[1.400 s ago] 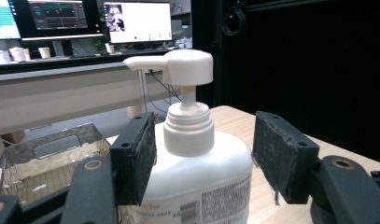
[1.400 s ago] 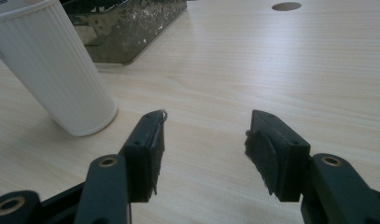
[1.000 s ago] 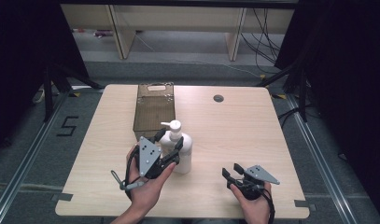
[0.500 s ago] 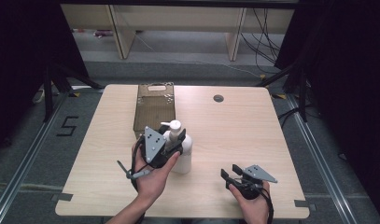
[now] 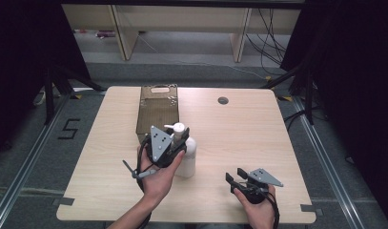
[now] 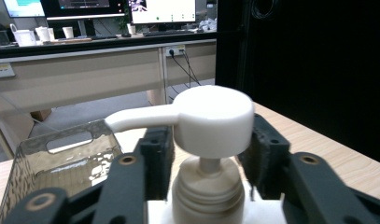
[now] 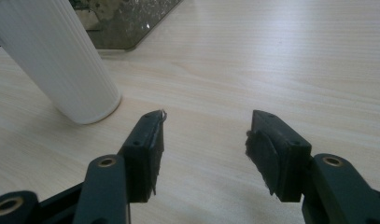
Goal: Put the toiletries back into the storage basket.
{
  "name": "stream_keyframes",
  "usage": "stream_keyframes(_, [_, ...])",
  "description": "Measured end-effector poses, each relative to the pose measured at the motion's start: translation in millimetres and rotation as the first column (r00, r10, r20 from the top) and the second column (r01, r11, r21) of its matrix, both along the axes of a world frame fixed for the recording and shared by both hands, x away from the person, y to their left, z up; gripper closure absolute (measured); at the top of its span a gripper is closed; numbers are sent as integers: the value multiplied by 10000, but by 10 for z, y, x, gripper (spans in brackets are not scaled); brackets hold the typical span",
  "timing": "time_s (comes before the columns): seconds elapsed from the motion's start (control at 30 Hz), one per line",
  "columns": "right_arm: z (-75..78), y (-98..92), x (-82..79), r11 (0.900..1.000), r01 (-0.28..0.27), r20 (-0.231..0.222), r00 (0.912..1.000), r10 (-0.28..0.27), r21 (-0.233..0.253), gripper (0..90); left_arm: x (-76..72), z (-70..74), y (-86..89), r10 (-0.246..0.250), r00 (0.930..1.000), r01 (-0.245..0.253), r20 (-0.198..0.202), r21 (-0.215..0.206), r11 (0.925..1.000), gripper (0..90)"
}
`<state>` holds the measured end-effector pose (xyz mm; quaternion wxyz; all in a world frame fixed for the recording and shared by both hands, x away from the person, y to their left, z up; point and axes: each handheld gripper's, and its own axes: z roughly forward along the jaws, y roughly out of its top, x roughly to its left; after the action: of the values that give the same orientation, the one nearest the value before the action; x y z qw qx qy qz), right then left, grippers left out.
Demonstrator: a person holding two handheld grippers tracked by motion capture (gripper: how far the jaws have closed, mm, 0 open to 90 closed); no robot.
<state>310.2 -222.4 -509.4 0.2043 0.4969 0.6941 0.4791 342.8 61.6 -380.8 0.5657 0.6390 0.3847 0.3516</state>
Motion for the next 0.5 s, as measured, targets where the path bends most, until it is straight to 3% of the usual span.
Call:
stream_keyframes(0.03, [13, -12, -11, 10000, -43, 49, 10000, 43, -18, 458, 1, 1, 1, -7, 10000, 7, -11, -14, 10000, 582])
stream_keyframes(0.07, [11, 14, -26, 9995, 95, -199, 9998, -88, 307, 458, 3, 2, 6, -34, 10000, 34, -24, -24, 10000, 584])
stream_keyframes(0.5, [14, -7, -15, 10000, -10, -47, 10000, 10, 78, 458, 17, 57, 65, -364, 9990, 365, -265, 21, 9993, 591])
